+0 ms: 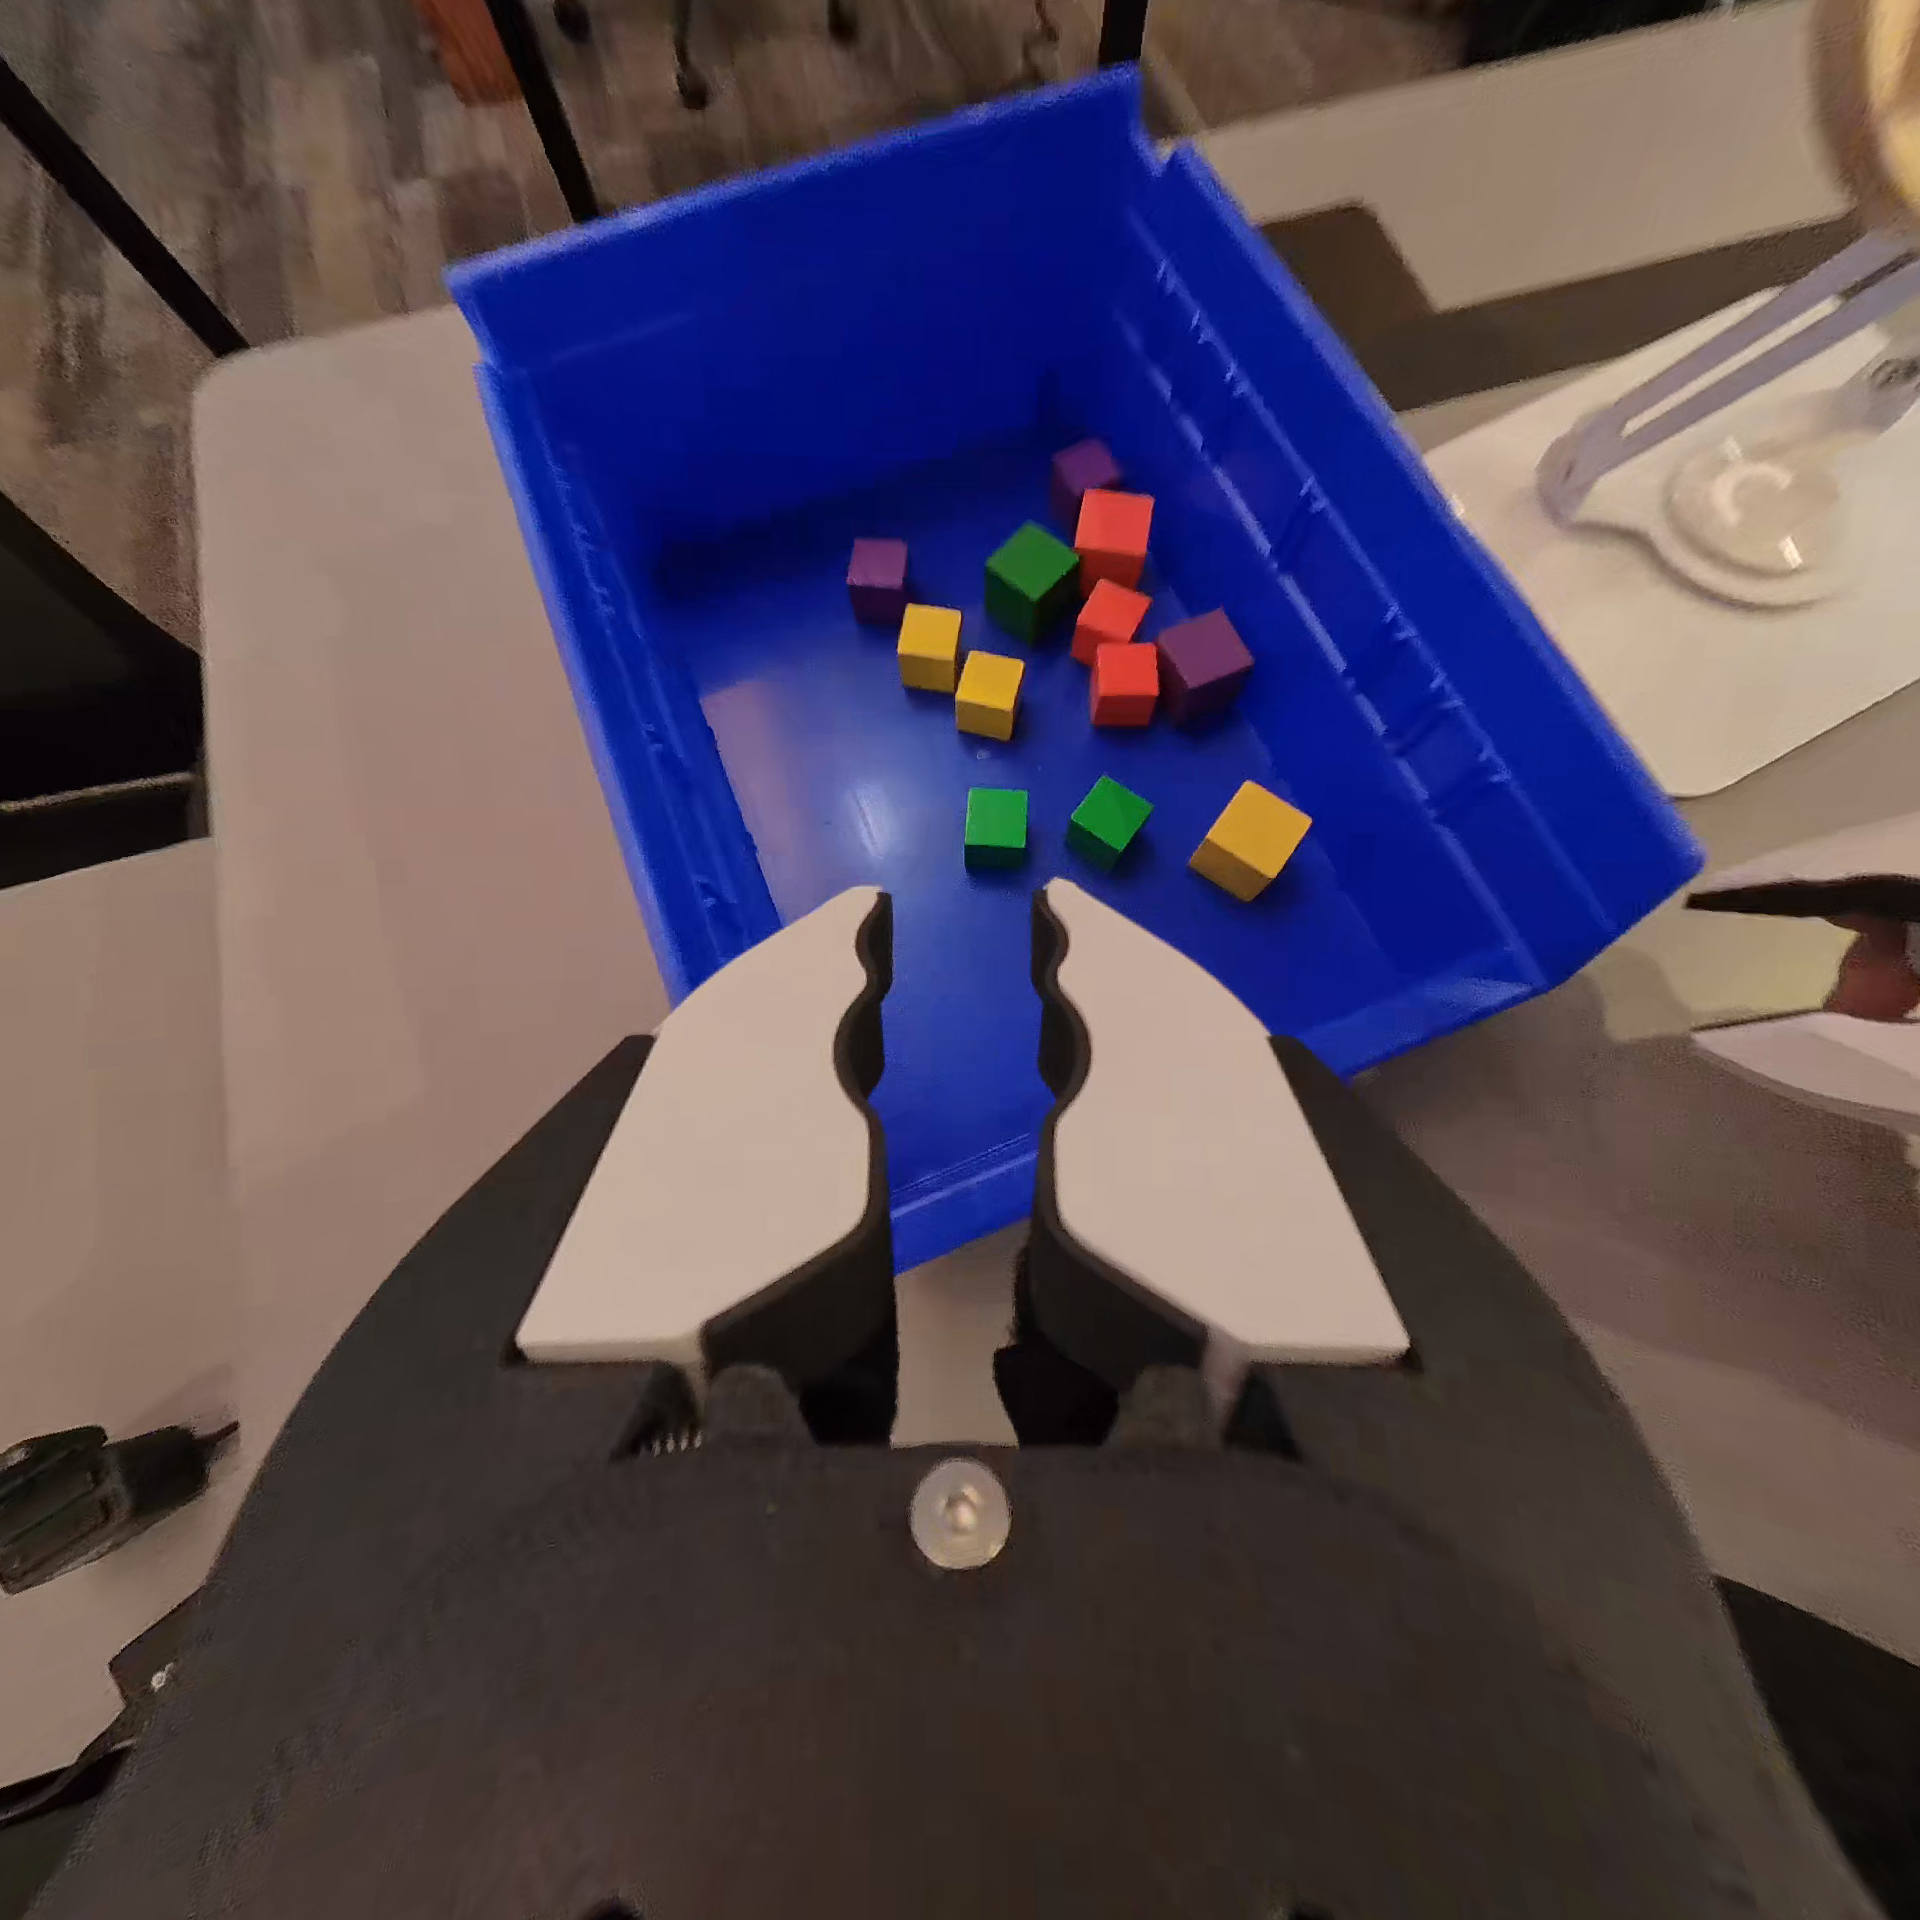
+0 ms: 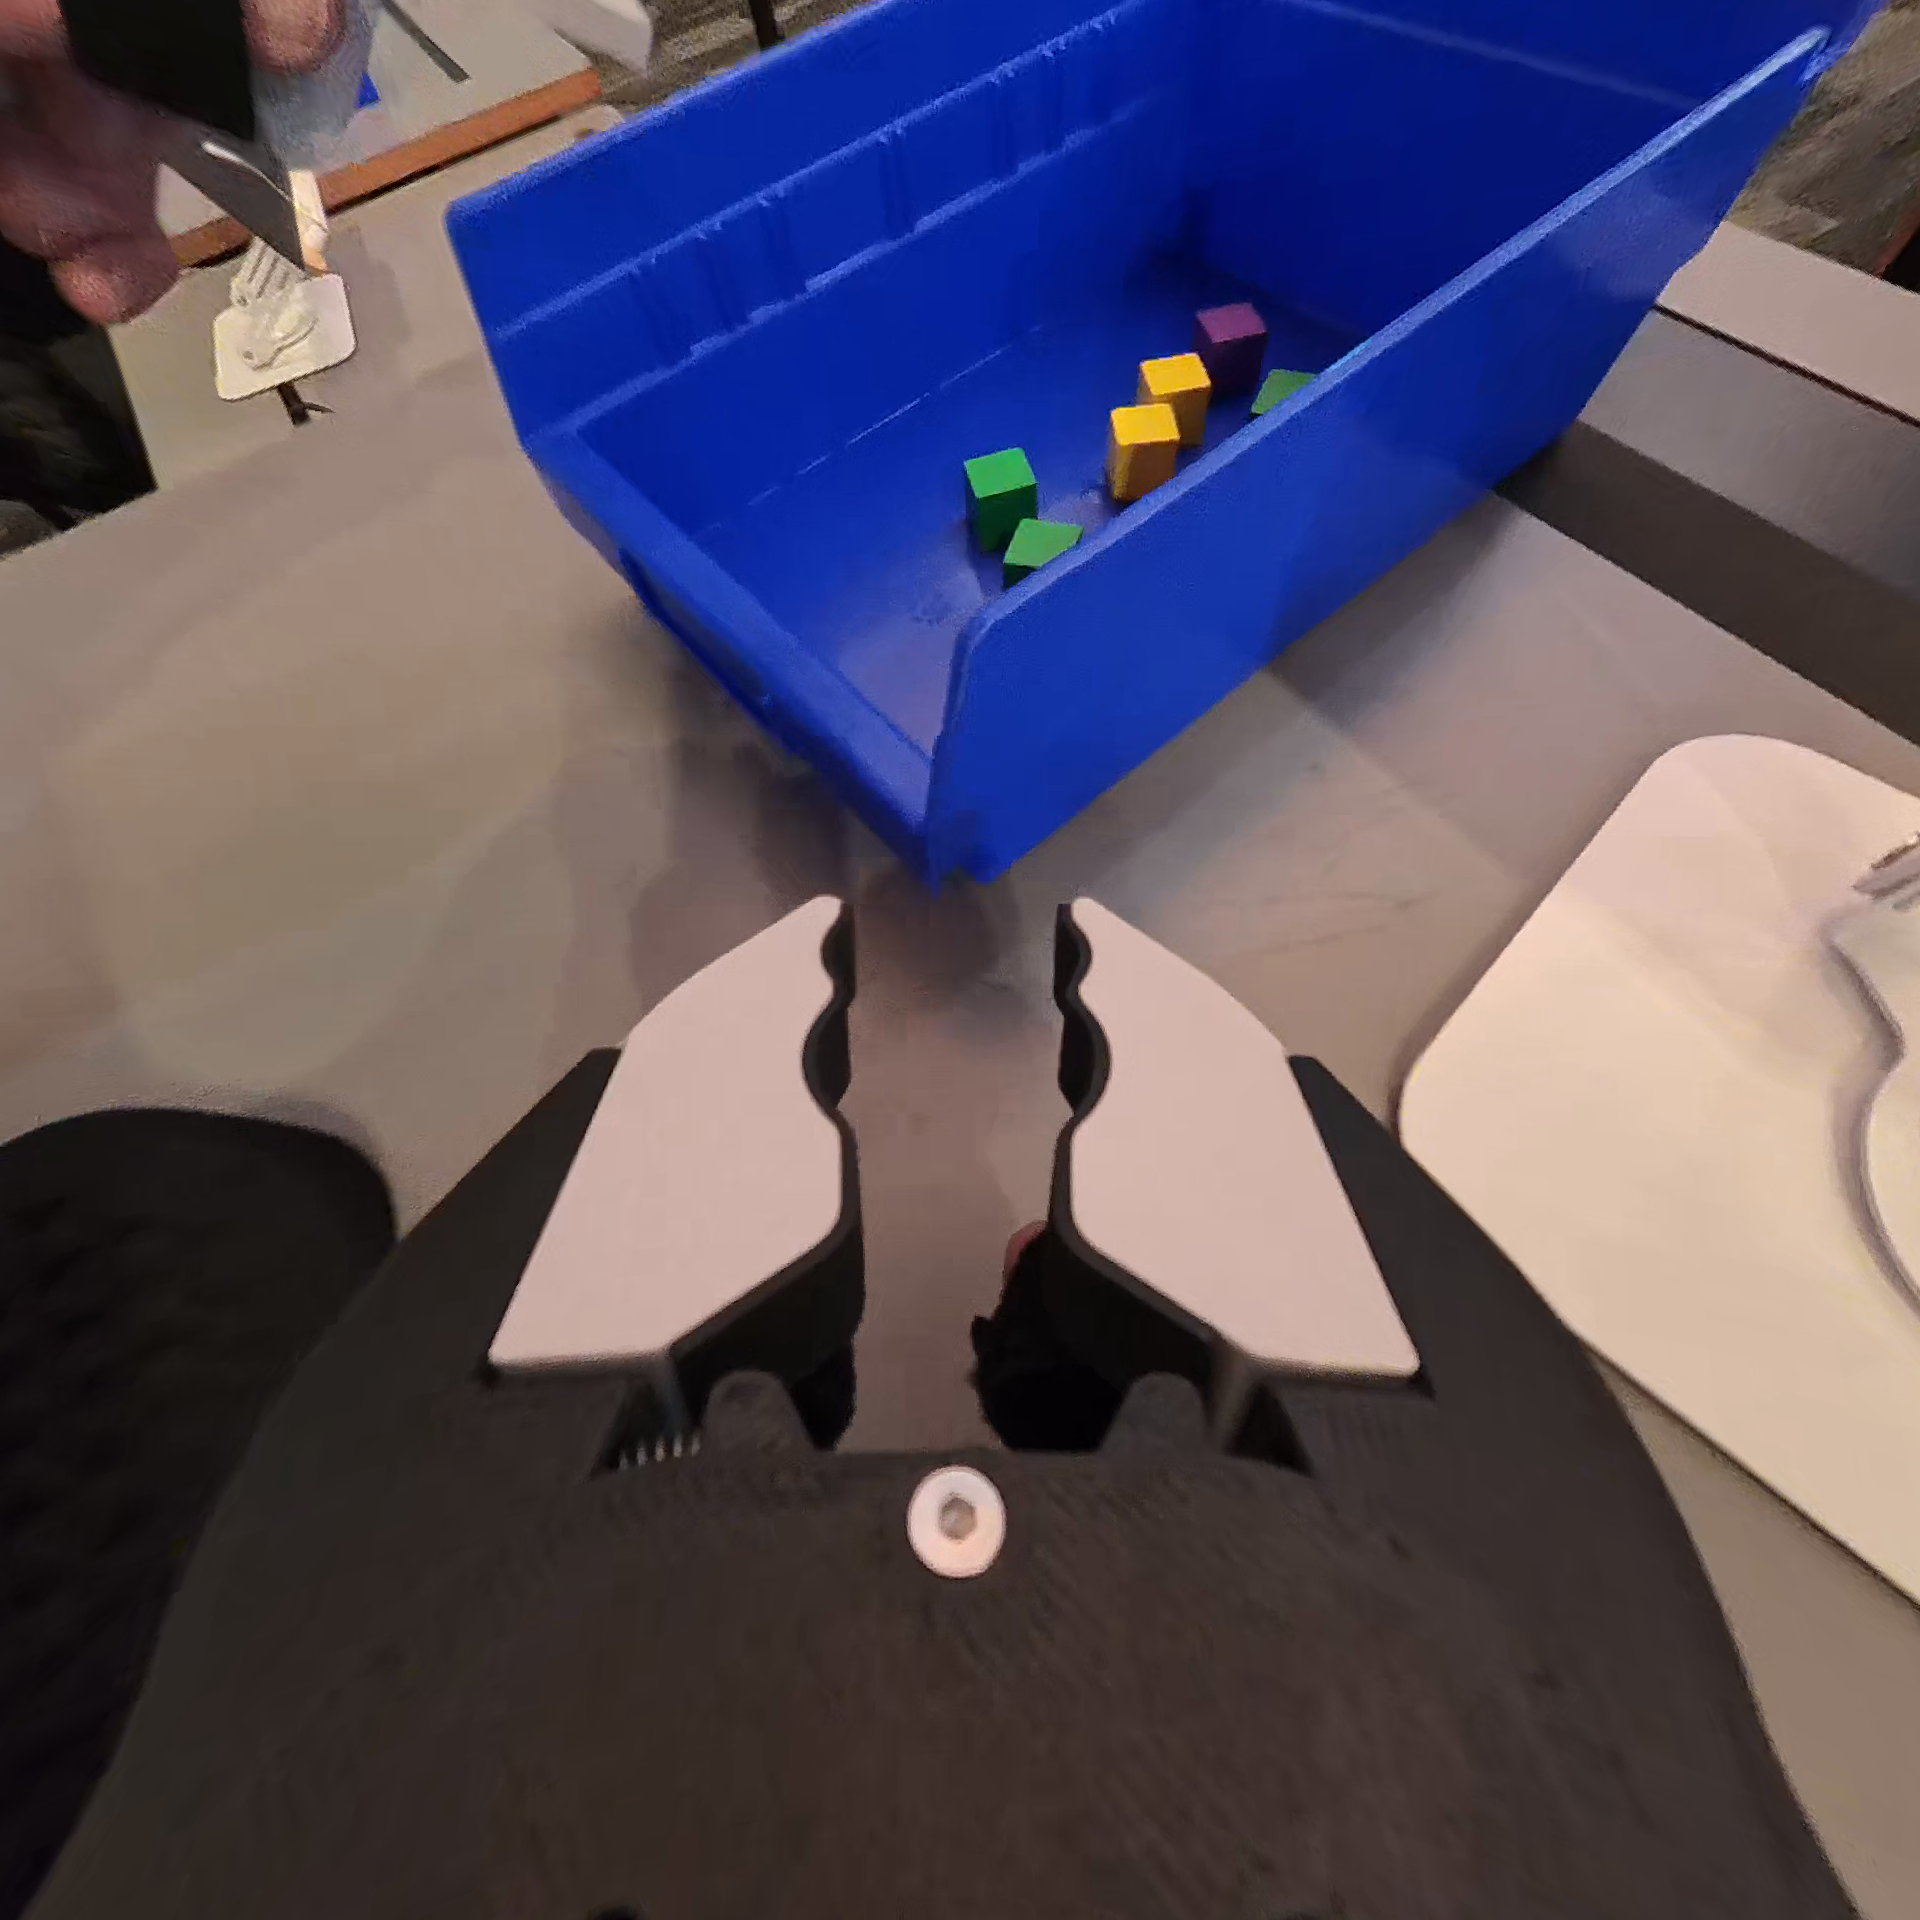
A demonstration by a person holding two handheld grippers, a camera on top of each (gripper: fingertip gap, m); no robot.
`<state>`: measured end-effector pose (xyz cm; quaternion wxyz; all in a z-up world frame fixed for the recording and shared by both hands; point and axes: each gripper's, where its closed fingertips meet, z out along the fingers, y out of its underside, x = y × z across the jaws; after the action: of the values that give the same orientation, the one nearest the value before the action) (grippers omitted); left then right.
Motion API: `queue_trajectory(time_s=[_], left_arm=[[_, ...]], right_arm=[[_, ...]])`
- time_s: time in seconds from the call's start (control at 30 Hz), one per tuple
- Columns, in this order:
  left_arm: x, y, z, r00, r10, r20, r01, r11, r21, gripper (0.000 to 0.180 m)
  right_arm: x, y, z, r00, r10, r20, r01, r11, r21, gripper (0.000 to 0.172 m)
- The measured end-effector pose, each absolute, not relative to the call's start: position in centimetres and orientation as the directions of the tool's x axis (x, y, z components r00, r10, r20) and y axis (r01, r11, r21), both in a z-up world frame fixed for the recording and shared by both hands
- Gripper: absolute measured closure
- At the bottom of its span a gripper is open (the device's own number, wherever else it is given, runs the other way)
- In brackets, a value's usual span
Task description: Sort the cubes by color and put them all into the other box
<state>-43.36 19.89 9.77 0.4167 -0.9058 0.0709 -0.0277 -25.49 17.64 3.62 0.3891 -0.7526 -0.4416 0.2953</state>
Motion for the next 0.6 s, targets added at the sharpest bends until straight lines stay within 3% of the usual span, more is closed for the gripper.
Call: queue_trajectory(time_s=[0.2, 0.43, 0.6], left_arm=[[-45.1, 21.0, 6.4, 0.993, -0.115, -0.001, -0.085, -0.724, -0.685, 0.155], [-45.2, 21.9, 7.0, 0.984, -0.176, 0.022, -0.107, -0.688, -0.718, 0.155], [-43.7, 24.5, 3.7, 0.963, -0.268, -0.025, -0.232, -0.781, -0.580, 0.149]], right_arm=[[-29.5, 18.0, 2.0, 0.391, 0.915, -0.102, 0.479, -0.297, -0.826, 0.145], [-31.5, 17.3, 1.8, 0.364, 0.923, -0.126, 0.478, -0.301, -0.825, 0.146], [-29.5, 16.7, 2.2, 0.360, 0.917, -0.169, 0.452, -0.330, -0.829, 0.144]])
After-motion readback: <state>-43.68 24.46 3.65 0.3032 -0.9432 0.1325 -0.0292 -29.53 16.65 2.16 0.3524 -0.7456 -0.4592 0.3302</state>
